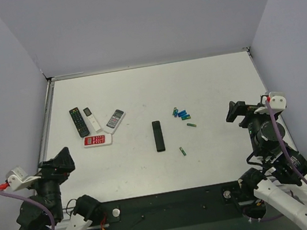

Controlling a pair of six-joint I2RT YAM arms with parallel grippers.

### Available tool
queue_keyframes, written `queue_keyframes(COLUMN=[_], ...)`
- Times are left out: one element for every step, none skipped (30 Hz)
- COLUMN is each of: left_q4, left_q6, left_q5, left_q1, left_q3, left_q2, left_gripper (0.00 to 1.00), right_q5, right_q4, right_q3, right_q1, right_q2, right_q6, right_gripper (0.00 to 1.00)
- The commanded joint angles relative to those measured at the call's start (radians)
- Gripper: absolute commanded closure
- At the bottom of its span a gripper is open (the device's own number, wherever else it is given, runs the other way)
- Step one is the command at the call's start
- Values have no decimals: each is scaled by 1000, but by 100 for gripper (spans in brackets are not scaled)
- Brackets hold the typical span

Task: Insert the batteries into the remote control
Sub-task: Reset both arms

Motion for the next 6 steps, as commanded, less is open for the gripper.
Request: queue_keyframes(left_q4=[-24, -25, -25, -21, -21, -18], left_q6=[31, 31, 29, 27, 26, 24], left_q5=[-56, -58, -58, -55, -53, -53], left_q1=[1, 1, 1, 1, 1, 1], left_q3=[25, 23, 22, 20, 20, 20], left_q2=[-62, -60, -60, -57, -57, -59], left_gripper=[6, 6, 6, 5, 6, 5], right_q5=[23, 23, 23, 23, 23, 27], right_q4=[27, 29, 29, 29, 29, 29], right_q3=[-2, -4, -5, -4, -2, -2], right_q1=[2, 2, 1, 2, 2, 1], right_q2=[10, 10, 7, 8, 8, 7], right_q6=[-26, -28, -30, -30, -33, -31], right_gripper=[0, 0, 0, 0, 0, 0])
